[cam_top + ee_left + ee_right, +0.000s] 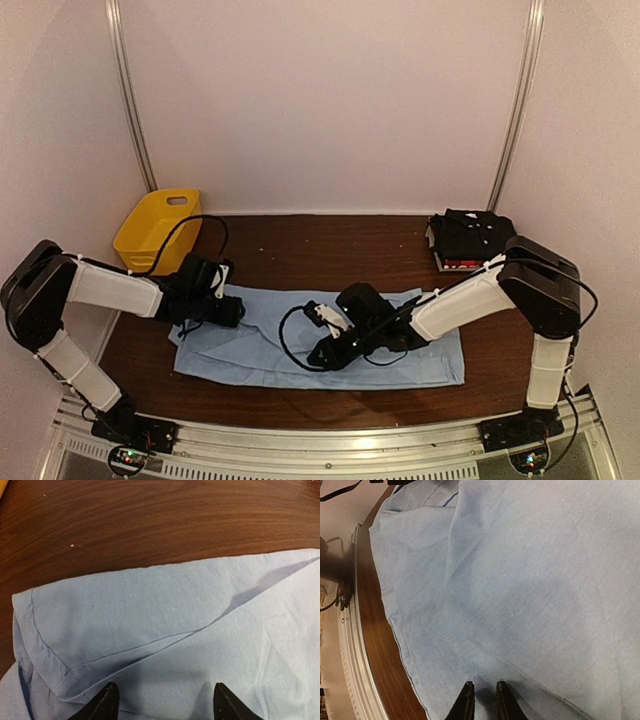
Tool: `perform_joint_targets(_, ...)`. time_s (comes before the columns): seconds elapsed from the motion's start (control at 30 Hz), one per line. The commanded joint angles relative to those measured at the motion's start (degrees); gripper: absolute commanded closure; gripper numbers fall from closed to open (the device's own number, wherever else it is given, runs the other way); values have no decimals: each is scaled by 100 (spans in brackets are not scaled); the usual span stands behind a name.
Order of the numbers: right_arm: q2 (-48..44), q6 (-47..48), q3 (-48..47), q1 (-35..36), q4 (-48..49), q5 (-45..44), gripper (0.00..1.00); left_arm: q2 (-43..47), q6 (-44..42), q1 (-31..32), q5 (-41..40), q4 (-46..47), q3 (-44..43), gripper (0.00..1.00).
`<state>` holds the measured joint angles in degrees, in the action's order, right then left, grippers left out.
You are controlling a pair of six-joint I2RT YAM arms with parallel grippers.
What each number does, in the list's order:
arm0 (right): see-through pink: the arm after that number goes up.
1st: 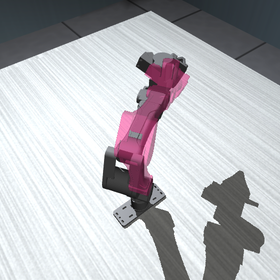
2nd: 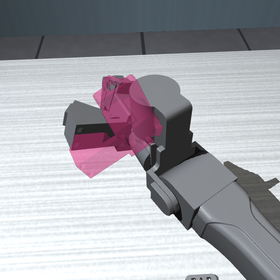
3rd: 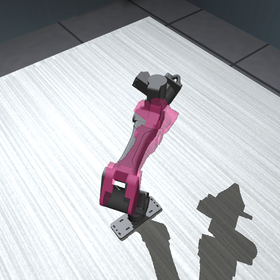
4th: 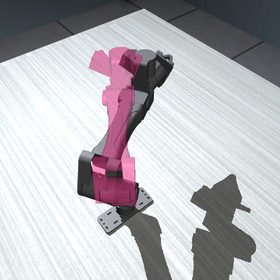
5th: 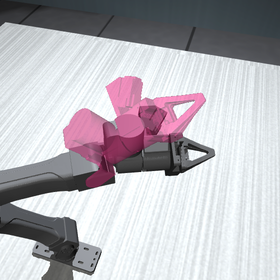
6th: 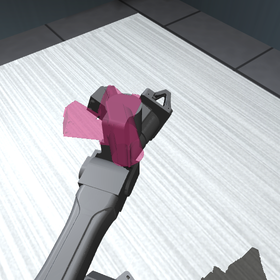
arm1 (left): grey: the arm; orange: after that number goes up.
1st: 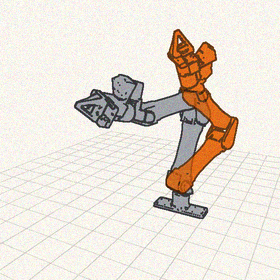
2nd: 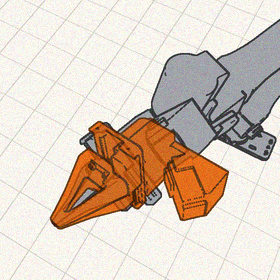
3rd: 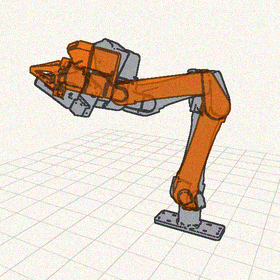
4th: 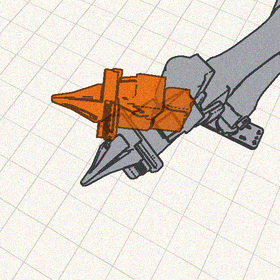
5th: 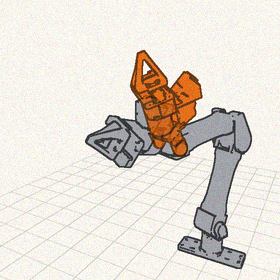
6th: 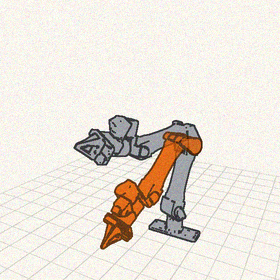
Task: Fold and stack the long sleeve shirts
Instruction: Smooth out the rectangle-folded shirt at the center of the board, then rotate the rectangle-folded shirt at the center of the board.
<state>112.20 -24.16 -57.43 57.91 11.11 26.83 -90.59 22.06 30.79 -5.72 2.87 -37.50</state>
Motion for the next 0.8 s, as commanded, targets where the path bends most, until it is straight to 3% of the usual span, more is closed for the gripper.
perform_joint_targets(0.0, -510, 131, 197, 33, -372, -406, 81, 688, 261, -55, 425, 341, 156, 32)
perform_joint_targets(0.37, -1431, 230, 424, -478, -1566, -1515, 67, 1848, 1237, -55, 934, -215, 786, 29)
perform_joint_targets(0.77, -2403, 15, 1042, -2040, -2155, -1710, 67, 1312, 1669, -55, 1364, -46, 1254, 33)
